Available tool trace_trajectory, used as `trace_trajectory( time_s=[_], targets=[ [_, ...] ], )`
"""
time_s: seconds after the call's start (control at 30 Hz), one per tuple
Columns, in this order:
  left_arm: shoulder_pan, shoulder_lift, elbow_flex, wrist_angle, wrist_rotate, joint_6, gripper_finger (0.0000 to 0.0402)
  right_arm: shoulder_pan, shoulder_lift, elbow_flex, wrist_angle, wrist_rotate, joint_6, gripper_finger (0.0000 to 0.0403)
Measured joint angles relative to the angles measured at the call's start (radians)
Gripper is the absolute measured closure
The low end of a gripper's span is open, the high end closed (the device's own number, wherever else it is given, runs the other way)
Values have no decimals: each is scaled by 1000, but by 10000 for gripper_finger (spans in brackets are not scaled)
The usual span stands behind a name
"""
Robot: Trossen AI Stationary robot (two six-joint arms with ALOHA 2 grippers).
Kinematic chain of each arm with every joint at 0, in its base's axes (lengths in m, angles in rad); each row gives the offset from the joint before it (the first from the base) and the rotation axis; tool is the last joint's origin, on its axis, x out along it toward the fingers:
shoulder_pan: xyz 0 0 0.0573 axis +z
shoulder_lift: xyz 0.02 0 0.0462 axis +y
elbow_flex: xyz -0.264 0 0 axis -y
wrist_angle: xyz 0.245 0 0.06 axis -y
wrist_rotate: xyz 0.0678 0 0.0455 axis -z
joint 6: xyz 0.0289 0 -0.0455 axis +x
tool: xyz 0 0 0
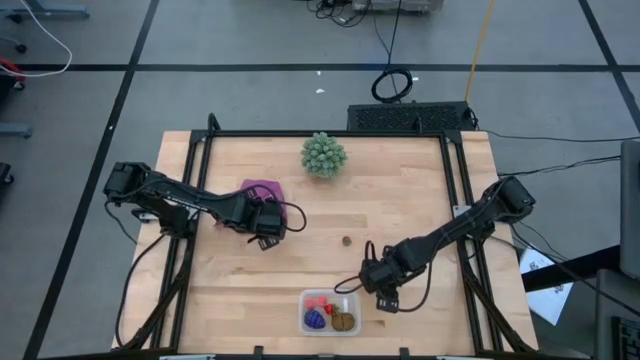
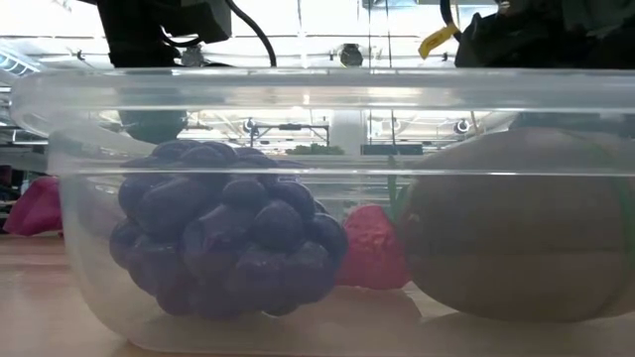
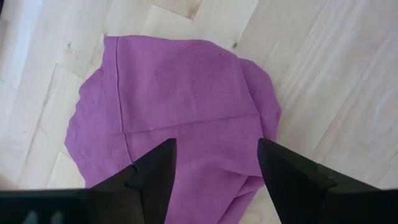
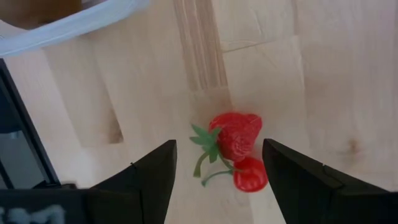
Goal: Pick and placing Produce into tupperware
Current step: Put the bottom red strawberry into the transparent container
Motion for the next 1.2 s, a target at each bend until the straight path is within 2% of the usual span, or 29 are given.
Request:
trace_trajectory(
  time_s=[0.43,0.8,1.2],
  targets=[
    [0,0,0,0,0,0,172,-41,0,0,-14,-21,51,136],
    [0,0,0,0,-1,0,172,-66,0,0,-37,-21,273,133],
    [-20,0,0,2,-11,1,172,-48,0,0,-33,-24,391,133]
  ],
)
